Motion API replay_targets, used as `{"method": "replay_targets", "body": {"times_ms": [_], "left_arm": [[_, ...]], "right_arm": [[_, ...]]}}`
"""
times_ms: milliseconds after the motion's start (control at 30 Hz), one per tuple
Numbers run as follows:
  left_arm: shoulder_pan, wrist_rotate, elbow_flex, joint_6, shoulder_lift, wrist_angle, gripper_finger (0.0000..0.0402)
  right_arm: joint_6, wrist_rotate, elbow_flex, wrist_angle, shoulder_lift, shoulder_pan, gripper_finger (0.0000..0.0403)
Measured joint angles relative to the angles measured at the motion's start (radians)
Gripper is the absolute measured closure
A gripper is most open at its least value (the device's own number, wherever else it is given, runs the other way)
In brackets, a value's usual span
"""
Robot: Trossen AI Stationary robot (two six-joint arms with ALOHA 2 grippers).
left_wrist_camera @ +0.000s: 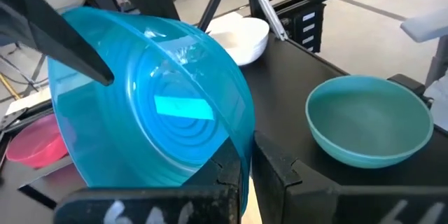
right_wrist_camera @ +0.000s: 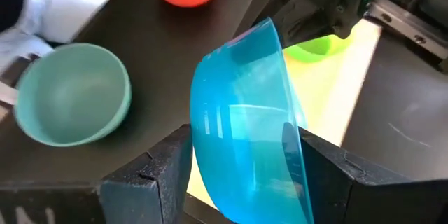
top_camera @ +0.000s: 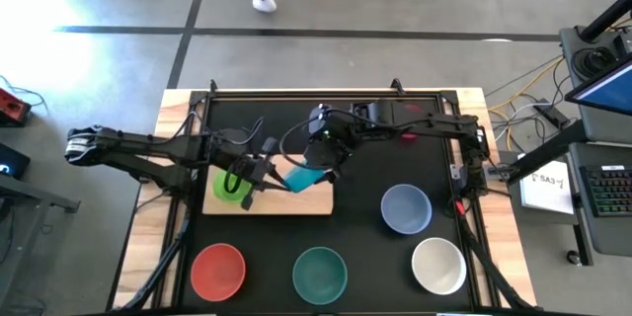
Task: Place and stack bowls onto a shelf
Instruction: Stack the small blue bowl on top of the small green bowl on the shelf
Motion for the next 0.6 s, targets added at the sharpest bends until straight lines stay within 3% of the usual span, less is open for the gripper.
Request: {"method": "replay_targets", "body": {"times_ms": [133,300,600], "left_arm": [[0.000,0.001,0.000,0.000,0.000,0.003,0.0401],[0.003,-0.010,0.000,0.004,0.000,-0.006,0.0401],[0.005,-0.030,0.000,-0.008,0.000,0.015,0.0400]], "right_arm": [[-0.046,-0.024,0.000,0.008,0.000,0.001,0.0202],[0.008,0.075,0.000,-0.006,0.000,0.006,0.0194],[-0.042,0.109,0.000,0.034,0.003,0.003,0.0093]]}}
